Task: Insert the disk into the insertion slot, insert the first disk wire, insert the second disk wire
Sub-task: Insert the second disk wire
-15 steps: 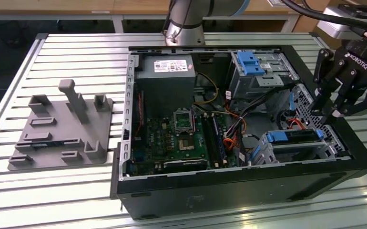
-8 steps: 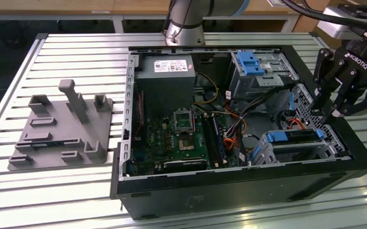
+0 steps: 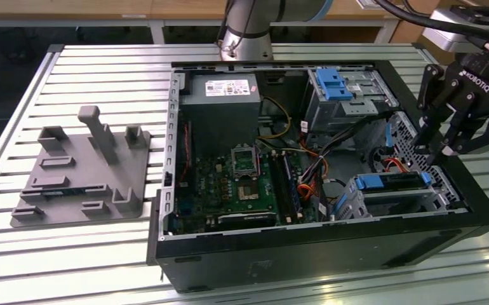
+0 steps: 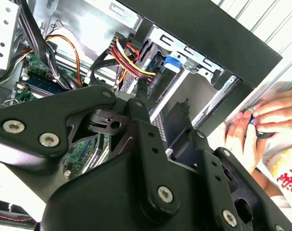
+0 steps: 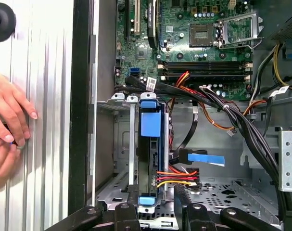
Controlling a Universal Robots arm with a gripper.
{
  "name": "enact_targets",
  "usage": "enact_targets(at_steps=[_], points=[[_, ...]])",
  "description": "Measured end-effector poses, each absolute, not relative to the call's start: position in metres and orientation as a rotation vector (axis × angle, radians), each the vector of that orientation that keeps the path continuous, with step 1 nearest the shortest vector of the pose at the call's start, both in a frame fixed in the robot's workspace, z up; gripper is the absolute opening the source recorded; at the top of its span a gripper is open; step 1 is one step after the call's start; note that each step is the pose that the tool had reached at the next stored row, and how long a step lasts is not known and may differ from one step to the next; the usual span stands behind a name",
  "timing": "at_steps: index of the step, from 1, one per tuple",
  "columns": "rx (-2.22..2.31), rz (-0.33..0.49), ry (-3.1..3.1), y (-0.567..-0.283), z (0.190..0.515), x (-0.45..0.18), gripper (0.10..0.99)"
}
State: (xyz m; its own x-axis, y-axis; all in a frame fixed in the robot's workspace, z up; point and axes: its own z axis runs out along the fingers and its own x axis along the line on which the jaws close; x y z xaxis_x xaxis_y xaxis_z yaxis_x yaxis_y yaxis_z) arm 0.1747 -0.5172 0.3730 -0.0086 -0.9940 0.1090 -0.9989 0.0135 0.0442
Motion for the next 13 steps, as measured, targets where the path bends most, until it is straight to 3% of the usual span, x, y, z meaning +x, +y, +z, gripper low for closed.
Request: enact_targets(at_steps=[5, 13], points=[[2.129, 0.075, -2.153, -0.510, 0.373, 0.175, 0.420], [2.112, 0.107, -2.138, -0.474, 0.372, 0.175, 0.420]])
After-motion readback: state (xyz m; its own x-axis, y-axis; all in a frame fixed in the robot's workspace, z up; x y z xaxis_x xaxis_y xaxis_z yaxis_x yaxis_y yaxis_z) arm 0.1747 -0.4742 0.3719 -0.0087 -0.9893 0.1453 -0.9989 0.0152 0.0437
